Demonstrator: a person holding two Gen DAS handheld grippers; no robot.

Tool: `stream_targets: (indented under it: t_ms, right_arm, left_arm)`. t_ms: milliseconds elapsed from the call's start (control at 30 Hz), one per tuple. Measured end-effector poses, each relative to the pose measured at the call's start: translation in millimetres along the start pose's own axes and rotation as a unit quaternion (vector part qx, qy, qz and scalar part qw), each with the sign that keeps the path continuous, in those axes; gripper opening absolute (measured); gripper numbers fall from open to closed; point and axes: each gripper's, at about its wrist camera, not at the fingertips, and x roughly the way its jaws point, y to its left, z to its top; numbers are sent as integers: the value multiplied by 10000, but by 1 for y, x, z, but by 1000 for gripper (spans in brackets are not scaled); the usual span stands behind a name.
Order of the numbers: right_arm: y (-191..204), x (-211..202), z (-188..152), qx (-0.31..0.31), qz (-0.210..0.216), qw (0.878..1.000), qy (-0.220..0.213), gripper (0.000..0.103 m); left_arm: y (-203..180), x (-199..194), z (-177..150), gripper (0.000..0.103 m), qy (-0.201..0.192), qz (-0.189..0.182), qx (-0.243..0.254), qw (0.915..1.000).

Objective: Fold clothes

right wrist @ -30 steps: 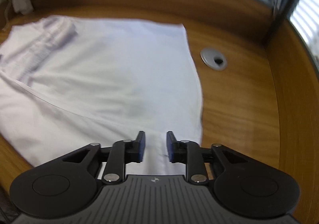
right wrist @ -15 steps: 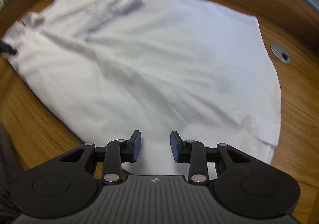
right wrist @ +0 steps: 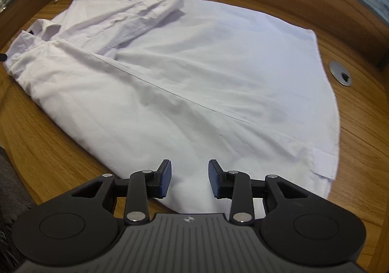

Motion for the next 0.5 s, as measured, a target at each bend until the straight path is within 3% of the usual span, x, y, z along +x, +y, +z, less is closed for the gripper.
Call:
stream_targets:
  t_ms: [100,267,367,500]
  right_arm:
    - [16,2,9,-108,99,9999,-8,38]
    - [47,2,27,-265,369,9989,-106,38]
    - [73,3,40,-386,672,9968,-181,38]
    - [110,7,61,-566,1069,9924,-221,38]
  left_arm:
    - [6,4,2,45,12,-176,254,9995]
    - [3,7,7,45,123,-716,1180,9903]
    - [4,9,8,47,183,-817,1701,9819]
    - [9,6,5,57,104,-941,2350,9674]
